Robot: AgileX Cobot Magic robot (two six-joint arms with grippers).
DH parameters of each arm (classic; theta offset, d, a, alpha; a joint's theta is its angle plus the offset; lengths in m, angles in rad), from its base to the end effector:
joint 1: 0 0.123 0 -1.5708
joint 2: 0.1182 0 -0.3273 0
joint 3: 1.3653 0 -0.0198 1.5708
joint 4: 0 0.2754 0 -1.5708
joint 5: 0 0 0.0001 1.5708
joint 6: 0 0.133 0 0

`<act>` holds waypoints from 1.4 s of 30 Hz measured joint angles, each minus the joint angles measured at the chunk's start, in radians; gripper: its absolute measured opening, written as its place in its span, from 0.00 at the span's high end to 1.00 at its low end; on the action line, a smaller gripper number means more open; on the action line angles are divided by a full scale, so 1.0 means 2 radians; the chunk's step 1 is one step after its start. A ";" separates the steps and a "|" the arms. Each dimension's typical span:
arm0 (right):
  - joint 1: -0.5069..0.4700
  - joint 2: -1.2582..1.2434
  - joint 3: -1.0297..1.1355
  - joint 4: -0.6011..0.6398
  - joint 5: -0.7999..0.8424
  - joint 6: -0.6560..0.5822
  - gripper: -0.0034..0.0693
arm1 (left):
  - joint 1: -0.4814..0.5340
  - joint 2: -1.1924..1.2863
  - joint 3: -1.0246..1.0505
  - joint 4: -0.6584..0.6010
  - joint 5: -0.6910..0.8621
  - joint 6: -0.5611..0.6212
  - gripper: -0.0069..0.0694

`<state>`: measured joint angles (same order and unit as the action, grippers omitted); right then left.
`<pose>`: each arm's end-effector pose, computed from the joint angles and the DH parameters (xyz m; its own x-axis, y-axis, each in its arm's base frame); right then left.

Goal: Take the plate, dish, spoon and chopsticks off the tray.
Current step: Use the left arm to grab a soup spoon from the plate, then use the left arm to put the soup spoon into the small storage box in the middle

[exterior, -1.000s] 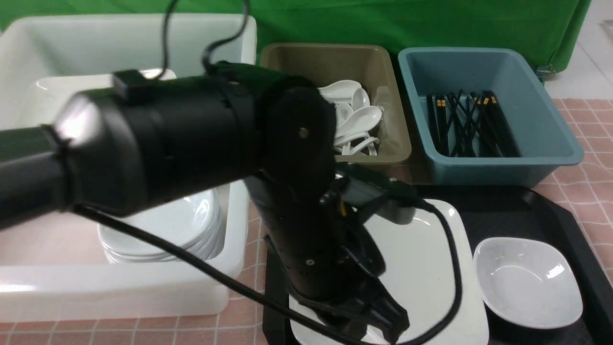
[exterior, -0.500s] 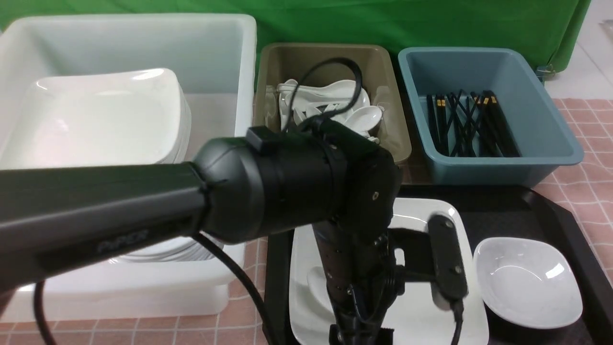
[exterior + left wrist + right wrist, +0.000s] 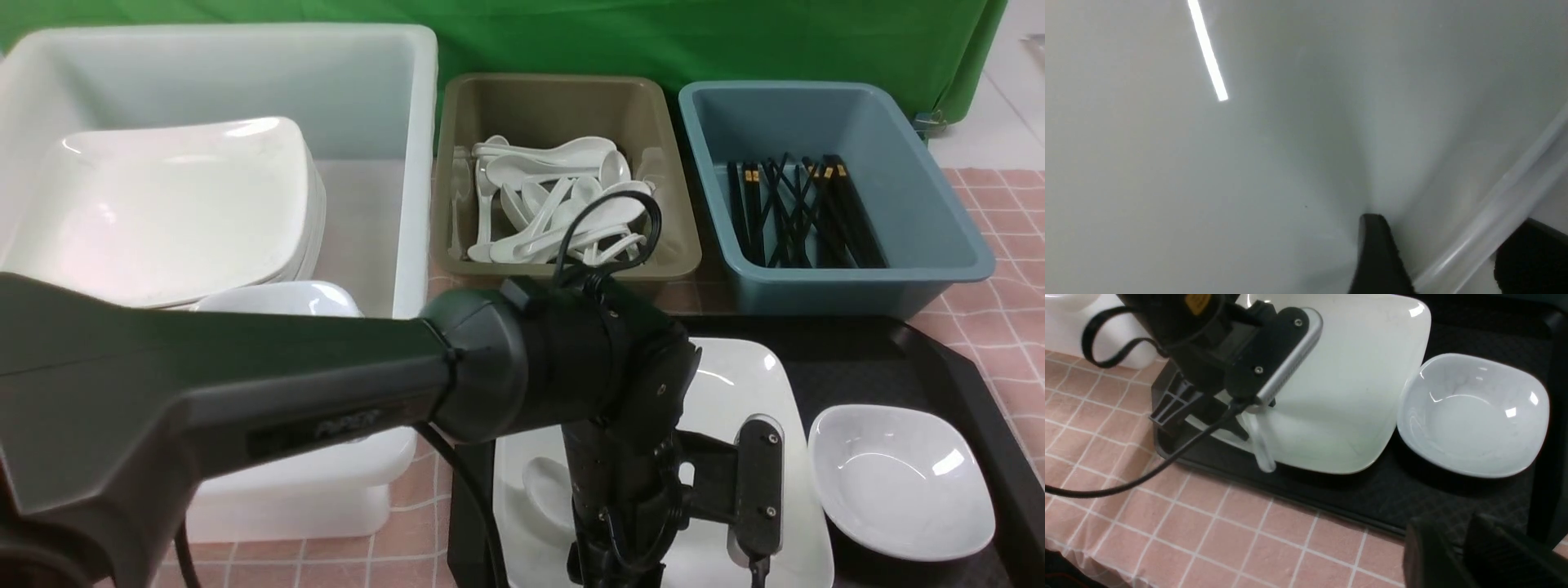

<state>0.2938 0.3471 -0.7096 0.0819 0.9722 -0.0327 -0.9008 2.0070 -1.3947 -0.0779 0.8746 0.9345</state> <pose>0.0567 0.0265 0.3413 -0.4809 -0.1314 -0.8669 -0.3386 0.9398 0.0453 0.2690 -0.3524 0.1496 0.2225 0.9626 -0.1544 0.9731 -0.2096 0.0956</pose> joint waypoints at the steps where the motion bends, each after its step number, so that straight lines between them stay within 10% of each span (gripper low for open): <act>1: 0.000 0.000 0.000 0.000 0.000 0.000 0.68 | 0.000 0.000 0.000 0.000 0.000 -0.001 0.47; 10: 0.000 0.000 0.000 0.000 0.004 0.000 0.68 | -0.002 -0.009 -0.001 0.003 0.005 -0.042 0.86; 22: 0.000 0.000 0.000 0.000 0.006 0.001 0.66 | 0.046 -0.087 -0.069 0.077 -0.141 -0.212 0.86; 28: 0.000 0.000 0.000 0.000 0.005 0.001 0.65 | 0.166 -0.054 -0.156 -0.067 -0.186 -0.303 0.86; 35: 0.000 0.000 0.000 0.000 0.000 0.001 0.64 | 0.251 0.008 -0.235 -0.311 -0.212 -0.236 0.86; 42: 0.000 0.000 0.000 0.000 0.000 0.001 0.63 | 0.258 0.049 -0.241 -0.339 -0.283 -0.209 0.81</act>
<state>0.2938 0.3471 -0.7096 0.0819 0.9722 -0.0298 -0.3841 2.1042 -1.8771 -0.7553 0.3080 0.5175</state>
